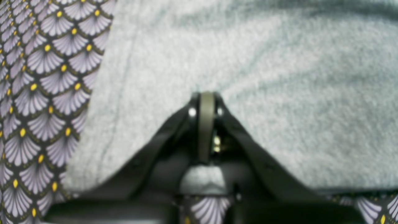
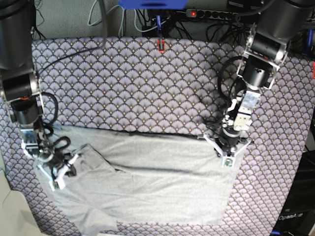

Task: Fold the T-shirt properly
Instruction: 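Grasp the folded edge with both grippers and pull it outward to straighten, then release the shirt and move both grippers to the folded edge's corners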

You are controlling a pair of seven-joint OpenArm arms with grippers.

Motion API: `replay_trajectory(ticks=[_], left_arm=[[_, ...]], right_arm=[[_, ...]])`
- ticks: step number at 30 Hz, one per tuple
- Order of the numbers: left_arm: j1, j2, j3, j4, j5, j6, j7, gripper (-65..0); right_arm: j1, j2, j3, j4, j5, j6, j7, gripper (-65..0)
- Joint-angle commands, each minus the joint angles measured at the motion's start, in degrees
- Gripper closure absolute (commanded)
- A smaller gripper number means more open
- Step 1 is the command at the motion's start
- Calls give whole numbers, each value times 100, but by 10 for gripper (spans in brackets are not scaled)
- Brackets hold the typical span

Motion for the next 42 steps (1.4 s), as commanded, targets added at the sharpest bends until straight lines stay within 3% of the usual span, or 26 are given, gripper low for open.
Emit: replay_trajectory(ticks=[1,8,12,20,26,35,40,42], left_arm=[[64,-90,-7,-94,3,116,569,0],[64,-90,-7,-68,3,116,569,0],[64,-169,-7,-50,-15,116,569,0],[64,-169,-7,-33,-15,116,578,0],[64,-257,-16,592,-33,116,613,0],[117,-336,-42,2394,-33,160,1413,0],[776,-283,-1097,3669,-24,134,1976,0],[1075,-274,-1554,3994,-33,125,2072,0]], right_arm=[[196,134,28,64,50,-6,143,-2],[-297,626,177,64,59,-6,178,0],[-543,969,177,64,59,-6,521,-3],[-701,1373,177,64,67,-6,582,-5],[-719,1628,239,64,85,-6,582,-82],[-1237,1901,1716,64,85,38,802,-119],[-1633,1883,3035,64,94,1190,644,-135],[-1782,1875,3676,64,94,1265,459,-153]])
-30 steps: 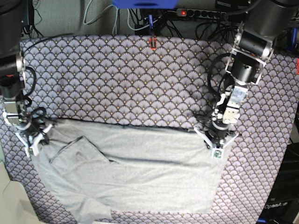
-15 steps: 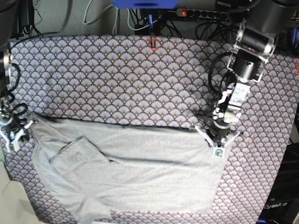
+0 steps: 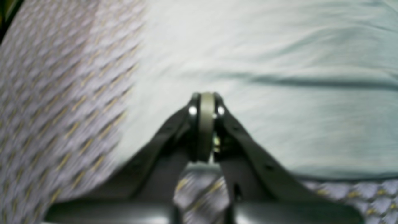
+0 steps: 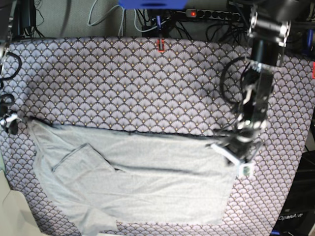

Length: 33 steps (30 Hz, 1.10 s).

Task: Fold the T-shirt properly
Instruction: 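Release the shirt and move both grippers to the folded edge's corners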

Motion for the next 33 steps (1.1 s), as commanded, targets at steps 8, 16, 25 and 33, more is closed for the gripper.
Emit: replay_trajectory(ticks=[8,16,25,33], left_arm=[[1003,67,-893,980,-22,-26,-148,-182],[1161,436,-910,989,-22,-26,-148,-322],[1152,603,-919,760,-22,-26,-148,-322],[1126,612,-910,734,-22,-26,-148,-322]], right_arm=[[-400,-6,1980,73,118,47,-623,-239],[-760,-217,2587,73,118,47,-1397,-251],[-778,-182,2587,346,100,47,-1423,-251],[-2263,-1026,2789,4425,91,47,-2504,-252]])
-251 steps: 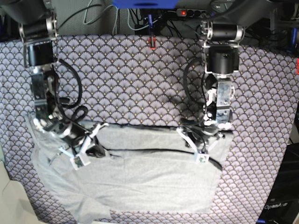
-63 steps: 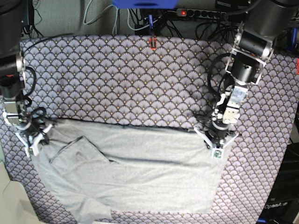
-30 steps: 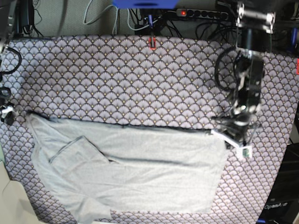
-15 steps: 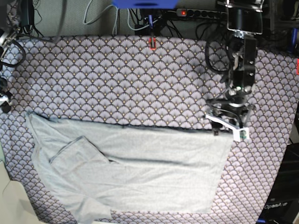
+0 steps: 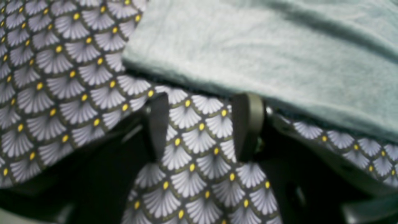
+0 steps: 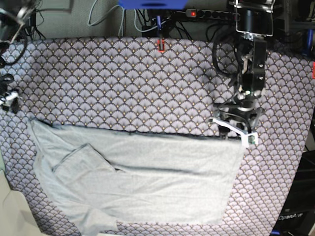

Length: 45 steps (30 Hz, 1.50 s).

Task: Fold the T-shirt properly
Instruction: 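Release the shirt and move both grippers to the folded edge's corners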

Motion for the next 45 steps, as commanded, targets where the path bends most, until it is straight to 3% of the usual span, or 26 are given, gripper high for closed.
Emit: replay_trajectory(ticks=[1,6,9,15,28,45], left_arm=[[-105,-35,-21,63,4,-4,-133,-322],[-105,-26,15,36,4,-4,-133,-322],[-87,-26,-12,36,4,-4,-133,-323],[-78,-35,-21,36,4,-4,-133,-325],[-96,-53,-21,45,4,-4,-142,-325],[-70,-88,-21,89,4,-4,-124,-325]], right_arm=[[-55,42,134,640,164,41,109,-252],[-336,-468,169,1739,155,41,-32,-252],[-90,-450,186,1519,155,41,-392,-261],[367,-239,151,543,155,41,-480,-356],[517,-275,-148,165,155,41,-427,-359],[948,-108,-473,-916,146,41,232,-357]])
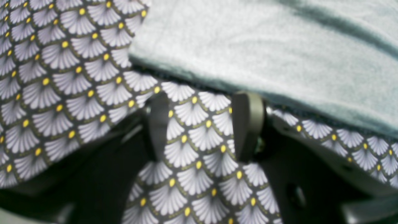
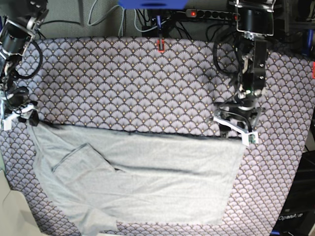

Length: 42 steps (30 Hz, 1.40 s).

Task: Fold the T-shirt properly
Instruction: 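Release the shirt and move both grippers to the folded edge's corners, then grasp the folded edge corners with both grippers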

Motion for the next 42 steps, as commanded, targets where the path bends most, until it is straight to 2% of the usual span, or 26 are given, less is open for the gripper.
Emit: replay_trajectory(ticks=[1,7,10,17,21,24,29,34,42], left_arm=[[-94,-35,-16,120,4,-4,-133,-325],[-138,-18,-16,58,4,-4,-133,-325],[-138,-18,-16,58,4,-4,-133,-325],[-138,-35,-16,102,4,-4,-124,-325],[-111,-44,-34,120,4,-4,-124,-325],[-111,18,-341,58,4,-4,-107,-325],[-138,114,-807,-206,-470,-4,-89,-333],[-243,-18,-948,-443,-866,-4,-159,-439],[-859,-53,-974,-1489,-927,-13,-520,-441]], right_arm=[[104,137,25,85,109,21,145,-356],[104,120,25,67,109,21,180,-356],[192,120,-151,59,109,21,180,-329],[517,120,-572,-399,109,21,180,-194],[517,120,-572,-416,109,21,180,-81],[517,137,-581,-416,109,21,180,-15],[500,137,-581,-416,38,21,180,-7],[508,111,-537,-416,-533,21,171,-7],[464,58,-564,-416,-568,21,171,-7]])
